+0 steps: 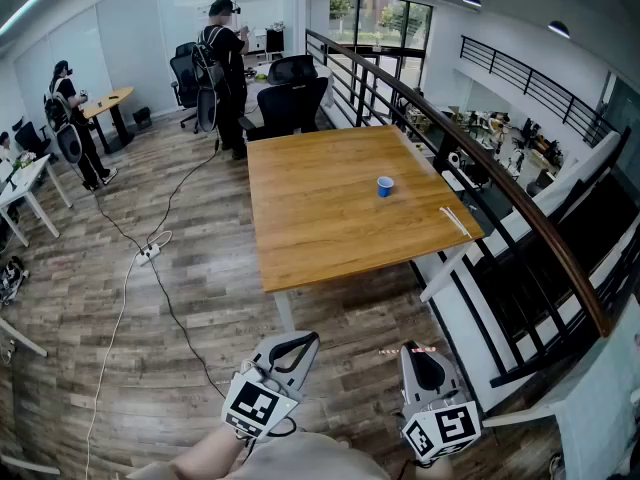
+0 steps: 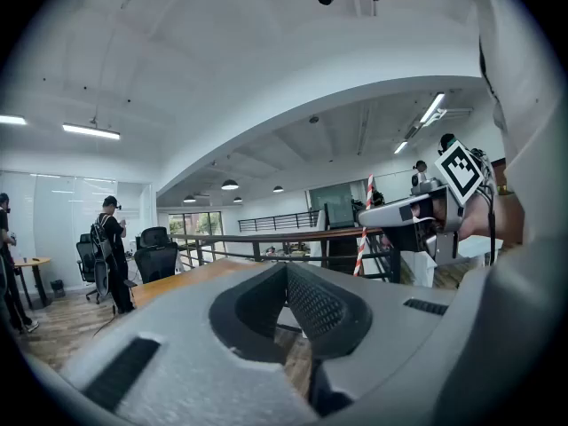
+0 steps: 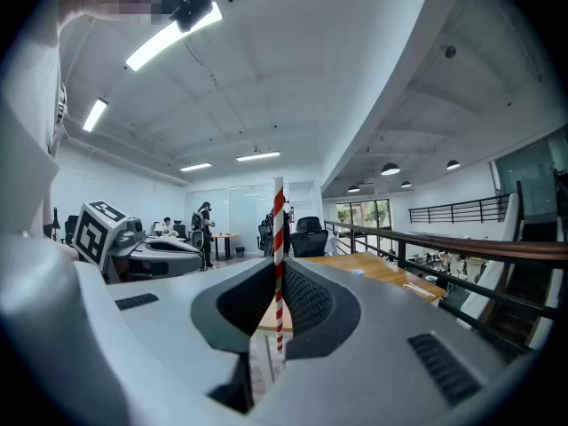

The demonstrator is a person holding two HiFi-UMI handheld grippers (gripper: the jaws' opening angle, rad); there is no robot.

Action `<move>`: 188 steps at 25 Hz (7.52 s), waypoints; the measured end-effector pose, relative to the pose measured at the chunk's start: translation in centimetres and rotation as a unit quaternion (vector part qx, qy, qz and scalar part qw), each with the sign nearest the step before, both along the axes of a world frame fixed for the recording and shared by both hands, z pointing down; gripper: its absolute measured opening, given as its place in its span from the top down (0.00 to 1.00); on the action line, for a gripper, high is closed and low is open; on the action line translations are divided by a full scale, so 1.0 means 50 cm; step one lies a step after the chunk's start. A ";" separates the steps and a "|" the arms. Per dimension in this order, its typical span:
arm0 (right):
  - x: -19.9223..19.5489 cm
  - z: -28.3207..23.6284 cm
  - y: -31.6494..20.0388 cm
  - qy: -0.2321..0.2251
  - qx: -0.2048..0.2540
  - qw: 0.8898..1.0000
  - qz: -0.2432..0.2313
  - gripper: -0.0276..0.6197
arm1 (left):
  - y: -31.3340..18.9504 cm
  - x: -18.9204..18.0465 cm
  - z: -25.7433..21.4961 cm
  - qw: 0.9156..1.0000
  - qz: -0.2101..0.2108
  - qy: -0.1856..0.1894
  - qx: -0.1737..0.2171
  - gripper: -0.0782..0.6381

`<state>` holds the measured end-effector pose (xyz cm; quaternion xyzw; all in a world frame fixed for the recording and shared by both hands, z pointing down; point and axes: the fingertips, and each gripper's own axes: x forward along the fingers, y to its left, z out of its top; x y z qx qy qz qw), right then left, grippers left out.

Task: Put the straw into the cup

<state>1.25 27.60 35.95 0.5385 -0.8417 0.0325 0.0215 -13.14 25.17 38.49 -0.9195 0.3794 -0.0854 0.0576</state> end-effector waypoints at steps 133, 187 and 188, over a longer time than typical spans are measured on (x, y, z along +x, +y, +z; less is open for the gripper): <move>0.116 0.056 -0.936 -0.020 -0.062 0.997 0.049 0.90 | -0.910 0.215 0.013 0.995 0.091 0.020 -0.043 0.87; 0.320 0.093 -1.403 0.022 -0.012 0.998 0.052 0.90 | -1.306 0.419 0.046 0.999 0.023 -0.002 -0.028 0.87; 0.322 0.106 -1.412 0.023 -0.015 0.998 0.052 0.90 | -1.314 0.424 0.061 0.999 0.028 -0.005 -0.033 0.87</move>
